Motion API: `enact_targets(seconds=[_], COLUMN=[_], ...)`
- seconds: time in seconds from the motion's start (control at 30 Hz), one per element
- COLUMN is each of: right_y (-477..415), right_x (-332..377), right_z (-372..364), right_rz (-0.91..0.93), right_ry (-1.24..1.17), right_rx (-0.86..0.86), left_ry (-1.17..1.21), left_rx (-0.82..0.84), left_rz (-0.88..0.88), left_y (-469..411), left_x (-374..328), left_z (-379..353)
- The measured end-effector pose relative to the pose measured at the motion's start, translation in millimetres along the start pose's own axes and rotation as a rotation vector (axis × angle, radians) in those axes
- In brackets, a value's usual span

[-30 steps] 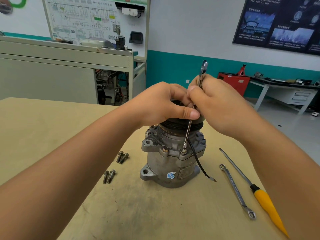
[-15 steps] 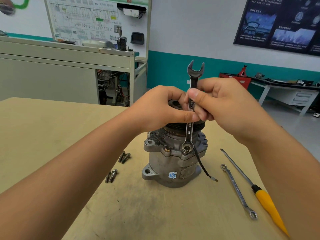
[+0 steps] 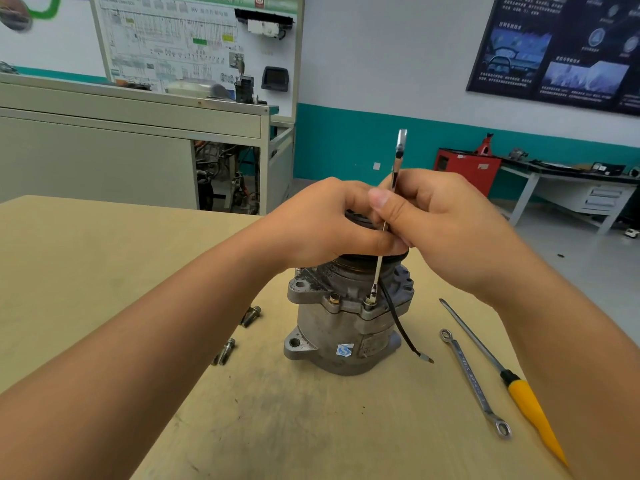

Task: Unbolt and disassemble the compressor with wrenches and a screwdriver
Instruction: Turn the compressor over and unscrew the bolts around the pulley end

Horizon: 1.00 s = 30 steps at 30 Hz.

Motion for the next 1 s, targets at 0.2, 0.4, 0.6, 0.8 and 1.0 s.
enact_targets(seconds=[0.2,0.4,0.6,0.8,1.0], right_y=[4.0,7.0,5.2,0.4,-3.8], right_x=[3.0,1.9,-4.2,-8.9,-10.3], right_z=[5.9,11.7,13.5,11.6,12.3], right_rz=[0.018,-0.001,-0.057,-0.119,-0.141], right_ry=[0.100,0.031,-0.037,-0.059,0.021], right_rx=[-0.015,-0.093,-0.131,-0.134,-0.133], left_ry=[-0.014,-0.085,-0.239,-0.282,-0.095], left_rx=[-0.004,-0.039,-0.112,-0.176,-0.072], left_rz=[0.012,-0.001,-0.008,0.008,-0.033], left_y=[-1.5,-4.2,-6.3,-5.6,-4.3], left_x=[-1.8,-4.4,-7.5,-6.0,-0.9], left_z=[-1.5,-4.8,-8.0,-8.7,-1.7])
Point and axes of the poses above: each hand's wrist, its own y-axis away from the middle knuckle, its own z-axis out of the back of the hand, x = y × z, the point moved 4 cm from there along -y, towards the middle knuckle, and after that the axes turned 4 degrees about -z, right-handed, at the moved point
